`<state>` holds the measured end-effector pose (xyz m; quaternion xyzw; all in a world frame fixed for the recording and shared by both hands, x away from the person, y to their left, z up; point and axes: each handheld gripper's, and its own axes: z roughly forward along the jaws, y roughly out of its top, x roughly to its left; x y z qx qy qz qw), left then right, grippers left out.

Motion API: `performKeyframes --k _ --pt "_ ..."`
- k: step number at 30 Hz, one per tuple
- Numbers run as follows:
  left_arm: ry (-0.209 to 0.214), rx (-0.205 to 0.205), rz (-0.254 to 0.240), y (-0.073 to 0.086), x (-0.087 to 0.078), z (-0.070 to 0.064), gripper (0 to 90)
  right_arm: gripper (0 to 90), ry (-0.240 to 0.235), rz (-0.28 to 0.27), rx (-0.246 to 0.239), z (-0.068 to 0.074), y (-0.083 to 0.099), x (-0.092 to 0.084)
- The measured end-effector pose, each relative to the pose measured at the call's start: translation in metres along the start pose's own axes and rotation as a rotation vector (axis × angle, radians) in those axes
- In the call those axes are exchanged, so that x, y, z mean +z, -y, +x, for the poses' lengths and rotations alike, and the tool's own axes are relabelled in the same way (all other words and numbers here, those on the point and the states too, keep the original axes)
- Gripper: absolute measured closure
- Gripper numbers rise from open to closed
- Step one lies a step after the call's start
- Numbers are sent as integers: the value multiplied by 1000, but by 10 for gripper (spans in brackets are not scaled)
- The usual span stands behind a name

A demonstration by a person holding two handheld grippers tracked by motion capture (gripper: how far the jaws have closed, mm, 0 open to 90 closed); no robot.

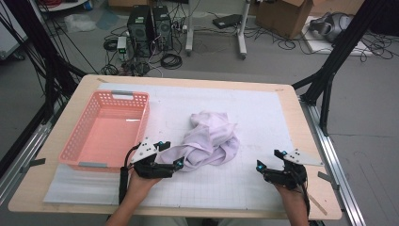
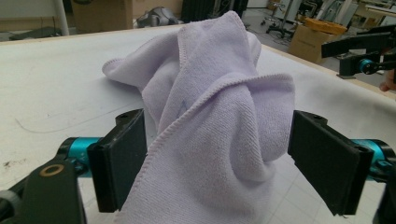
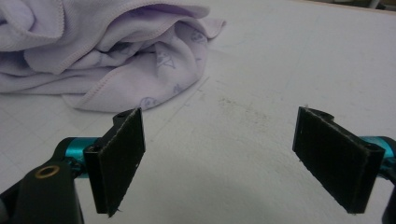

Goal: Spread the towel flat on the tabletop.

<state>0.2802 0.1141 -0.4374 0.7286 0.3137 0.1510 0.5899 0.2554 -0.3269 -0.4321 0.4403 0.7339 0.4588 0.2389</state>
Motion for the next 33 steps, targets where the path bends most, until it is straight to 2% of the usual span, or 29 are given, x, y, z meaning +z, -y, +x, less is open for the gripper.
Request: performKeyframes --k 6,11,15,18,20,21,23,25,26,30,33 --pt "28 2 45 2 4 2 281 164 -41 24 -35 10 -4 12" --pt "36 10 82 4 8 0 320 253 -114 64 -75 23 -8 25" --pt "-1 18 115 4 13 0 341 332 -162 86 -110 35 -15 41" --pt "-6 13 130 4 15 2 342 406 -201 103 -123 48 -22 57" --pt "-6 13 136 5 16 2 344 456 -210 125 -143 59 -25 72" --pt "-8 12 140 5 18 2 346 505 -199 141 -150 64 -25 79" --pt "-10 10 143 5 19 2 355 612 -146 206 -174 70 -23 91" --pt "-8 10 141 5 18 2 354 795 -130 203 -167 68 -24 90" --pt "-9 10 140 5 18 2 353 823 -127 205 -170 66 -25 86" --pt "-19 2 138 5 17 4 342 841 -116 192 -199 57 -23 64" --pt "-23 3 133 4 16 3 339 840 -116 169 -172 47 -18 43"
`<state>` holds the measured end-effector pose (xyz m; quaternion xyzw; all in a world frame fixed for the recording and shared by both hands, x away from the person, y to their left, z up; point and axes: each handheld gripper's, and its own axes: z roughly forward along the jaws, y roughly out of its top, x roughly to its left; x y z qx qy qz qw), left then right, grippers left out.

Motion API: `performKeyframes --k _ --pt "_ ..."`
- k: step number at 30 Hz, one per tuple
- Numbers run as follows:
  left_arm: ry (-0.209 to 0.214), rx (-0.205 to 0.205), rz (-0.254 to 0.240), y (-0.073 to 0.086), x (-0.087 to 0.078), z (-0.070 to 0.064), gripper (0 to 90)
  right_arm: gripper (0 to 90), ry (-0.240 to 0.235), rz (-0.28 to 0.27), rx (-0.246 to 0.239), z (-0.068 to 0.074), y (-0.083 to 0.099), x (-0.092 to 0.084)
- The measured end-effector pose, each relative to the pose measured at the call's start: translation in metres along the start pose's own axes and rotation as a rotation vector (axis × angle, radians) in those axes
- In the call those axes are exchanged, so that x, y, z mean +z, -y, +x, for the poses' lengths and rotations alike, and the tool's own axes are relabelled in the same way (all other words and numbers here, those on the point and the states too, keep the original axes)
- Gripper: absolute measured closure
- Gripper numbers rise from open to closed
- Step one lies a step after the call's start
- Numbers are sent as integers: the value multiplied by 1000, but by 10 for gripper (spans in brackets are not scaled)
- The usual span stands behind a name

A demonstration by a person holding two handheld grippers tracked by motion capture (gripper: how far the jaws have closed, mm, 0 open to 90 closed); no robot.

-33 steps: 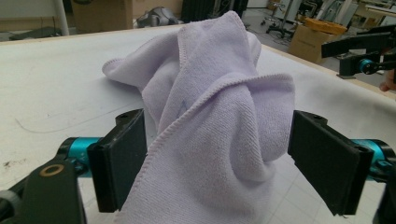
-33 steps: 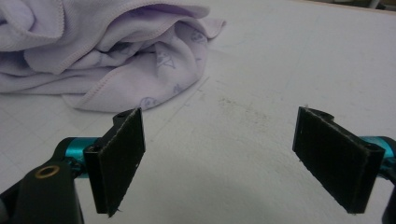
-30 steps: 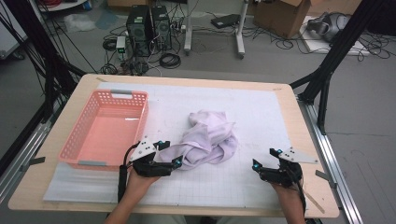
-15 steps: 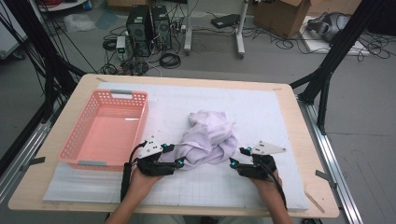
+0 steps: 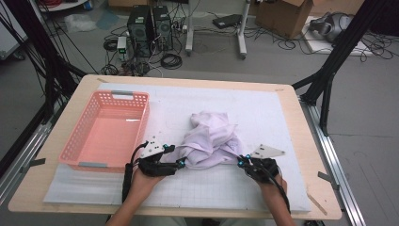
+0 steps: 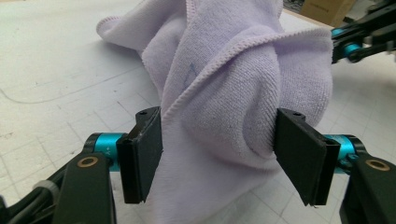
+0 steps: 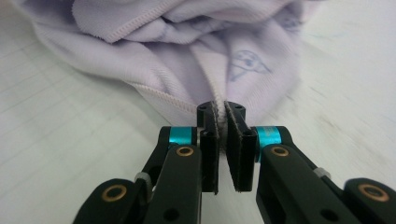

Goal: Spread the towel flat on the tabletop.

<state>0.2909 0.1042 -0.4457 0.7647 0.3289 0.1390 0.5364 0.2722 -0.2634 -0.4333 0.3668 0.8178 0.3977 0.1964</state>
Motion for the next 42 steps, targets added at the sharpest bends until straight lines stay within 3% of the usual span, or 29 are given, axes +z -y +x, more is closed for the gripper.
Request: performKeyframes --k 6,9,11,14,17,24,25,28,30,31,33,34,35,38,42 --pt "3 -1 -8 -2 -1 -3 338 839 52 26 -5 -7 17 -35" --pt "19 -3 -28 -7 -4 -7 336 834 40 27 28 -9 28 -47" --pt "33 11 -41 -13 -4 -13 336 763 17 8 30 -8 31 -53" --pt "71 45 -40 -25 -1 -21 348 645 49 -36 44 -9 31 -62" --pt "127 63 -38 -36 5 -27 434 612 84 -72 74 -15 33 -69" --pt "210 108 8 -61 29 -46 364 584 95 -75 112 -23 37 -68" --pt "218 113 26 -66 40 -52 344 583 95 -74 111 -24 37 -67" --pt "215 122 70 -68 54 -57 290 578 90 -71 111 -24 37 -64" --pt "177 159 154 -65 74 -64 299 575 89 -70 109 -24 36 -62" --pt "158 167 177 -64 78 -64 351 573 89 -69 111 -24 36 -61" --pt "137 167 187 -63 79 -60 617 569 87 -68 110 -24 35 -60" --pt "136 144 185 -64 78 -56 733 569 84 -65 112 -24 35 -59" --pt "134 122 179 -64 76 -53 776 568 85 -66 108 -25 35 -58" --pt "114 110 162 -65 67 -45 808 569 80 -61 114 -25 35 -55" --pt "85 61 115 -65 52 -30 814 569 81 -61 110 -24 34 -55"
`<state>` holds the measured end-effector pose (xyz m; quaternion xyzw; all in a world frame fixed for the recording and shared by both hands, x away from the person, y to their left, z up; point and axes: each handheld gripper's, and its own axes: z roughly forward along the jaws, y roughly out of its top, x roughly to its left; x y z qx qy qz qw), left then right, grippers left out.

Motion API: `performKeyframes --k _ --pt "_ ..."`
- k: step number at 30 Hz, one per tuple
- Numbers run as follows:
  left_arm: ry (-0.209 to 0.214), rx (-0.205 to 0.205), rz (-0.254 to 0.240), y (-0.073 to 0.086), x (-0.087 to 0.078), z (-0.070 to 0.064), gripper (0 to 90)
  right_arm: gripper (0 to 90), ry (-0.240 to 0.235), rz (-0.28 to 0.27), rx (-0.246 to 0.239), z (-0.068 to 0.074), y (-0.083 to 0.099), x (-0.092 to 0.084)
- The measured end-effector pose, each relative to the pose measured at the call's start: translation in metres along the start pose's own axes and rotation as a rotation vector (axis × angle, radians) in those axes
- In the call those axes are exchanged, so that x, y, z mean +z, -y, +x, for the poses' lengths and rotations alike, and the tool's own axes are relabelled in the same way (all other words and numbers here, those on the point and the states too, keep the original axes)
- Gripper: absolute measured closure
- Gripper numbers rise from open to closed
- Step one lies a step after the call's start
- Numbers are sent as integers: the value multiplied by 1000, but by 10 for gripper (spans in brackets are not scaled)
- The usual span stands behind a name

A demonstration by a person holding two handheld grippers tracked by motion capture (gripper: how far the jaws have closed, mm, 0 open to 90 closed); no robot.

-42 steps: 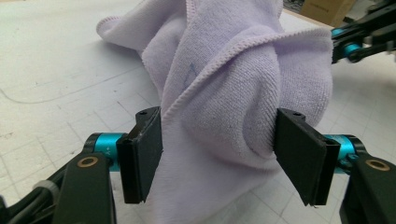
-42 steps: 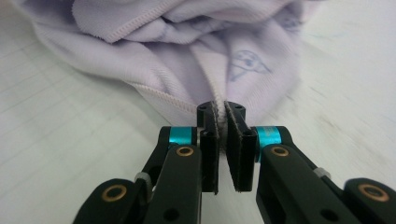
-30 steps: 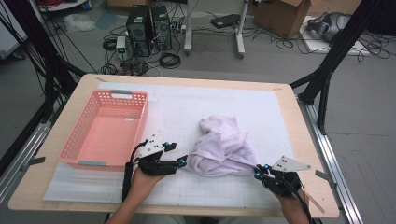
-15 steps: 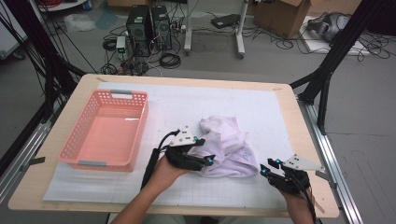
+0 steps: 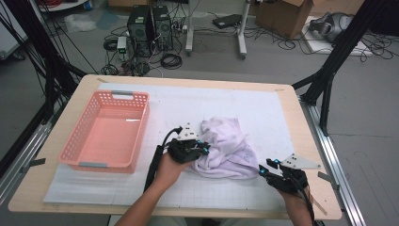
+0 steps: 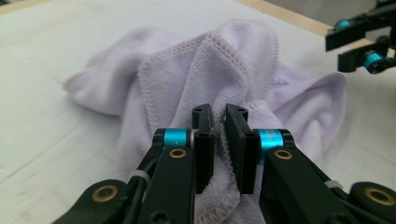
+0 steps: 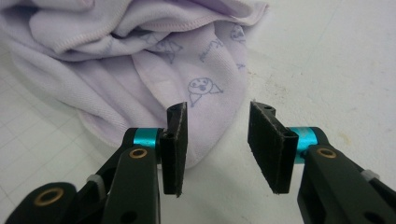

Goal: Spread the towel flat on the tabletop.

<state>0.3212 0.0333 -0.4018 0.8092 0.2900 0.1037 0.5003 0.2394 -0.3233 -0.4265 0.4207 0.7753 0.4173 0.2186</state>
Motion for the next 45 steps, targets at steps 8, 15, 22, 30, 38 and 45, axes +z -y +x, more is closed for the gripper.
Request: performKeyframes --k 8,15,22,30,38,45 --pt "-185 -129 -18 11 -29 39 826 570 14 -2 18 -3 0 1" --pt "-231 -181 -81 10 -40 35 492 570 23 6 26 -5 1 5" --pt "-12 -74 -69 -9 -25 7 414 567 24 4 27 -4 0 5" --pt "33 62 83 -15 34 -22 337 564 26 -6 30 -8 1 4" --pt "-66 127 178 -20 64 -34 653 550 33 1 40 -13 4 6" --pt "4 53 46 -28 36 -22 796 548 45 4 66 -20 5 7"
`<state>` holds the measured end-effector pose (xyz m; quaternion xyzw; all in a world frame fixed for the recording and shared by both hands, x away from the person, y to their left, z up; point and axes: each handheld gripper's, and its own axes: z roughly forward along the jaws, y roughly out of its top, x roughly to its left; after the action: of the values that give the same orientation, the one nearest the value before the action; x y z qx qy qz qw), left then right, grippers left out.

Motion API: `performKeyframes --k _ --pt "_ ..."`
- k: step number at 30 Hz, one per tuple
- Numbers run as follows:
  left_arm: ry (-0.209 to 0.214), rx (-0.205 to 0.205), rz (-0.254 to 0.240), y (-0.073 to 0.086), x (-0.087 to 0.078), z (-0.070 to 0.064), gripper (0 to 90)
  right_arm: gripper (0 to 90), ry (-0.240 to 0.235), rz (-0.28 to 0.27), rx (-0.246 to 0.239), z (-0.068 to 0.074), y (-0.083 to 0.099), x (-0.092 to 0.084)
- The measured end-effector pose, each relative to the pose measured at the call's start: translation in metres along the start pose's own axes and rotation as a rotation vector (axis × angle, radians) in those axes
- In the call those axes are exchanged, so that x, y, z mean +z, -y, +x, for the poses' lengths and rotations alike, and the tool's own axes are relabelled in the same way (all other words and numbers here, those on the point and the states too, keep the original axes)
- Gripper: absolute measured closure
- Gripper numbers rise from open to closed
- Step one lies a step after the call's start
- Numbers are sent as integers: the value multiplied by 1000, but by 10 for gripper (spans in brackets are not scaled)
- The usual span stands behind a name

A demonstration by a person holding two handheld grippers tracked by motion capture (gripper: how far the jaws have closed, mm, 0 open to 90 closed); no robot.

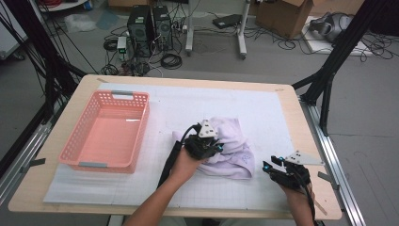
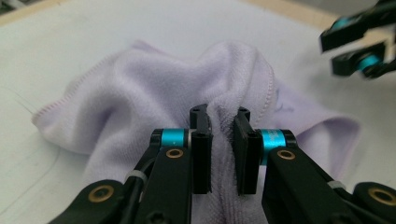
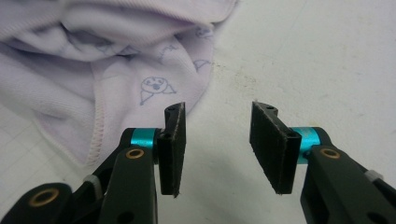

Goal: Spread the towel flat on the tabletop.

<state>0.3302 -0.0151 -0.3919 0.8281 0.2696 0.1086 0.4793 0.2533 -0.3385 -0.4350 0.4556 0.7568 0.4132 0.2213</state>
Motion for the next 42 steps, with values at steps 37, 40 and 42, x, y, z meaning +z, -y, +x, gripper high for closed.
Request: performKeyframes --k 37,40,42 --pt "-33 -211 -176 14 -35 59 804 867 -135 -2 -59 -9 -28 -12" --pt "-42 -237 -169 11 -20 66 805 870 -130 -26 -40 -13 -27 -29" --pt "-66 -251 -177 8 -12 71 807 870 -143 -43 -24 -15 -28 -34"
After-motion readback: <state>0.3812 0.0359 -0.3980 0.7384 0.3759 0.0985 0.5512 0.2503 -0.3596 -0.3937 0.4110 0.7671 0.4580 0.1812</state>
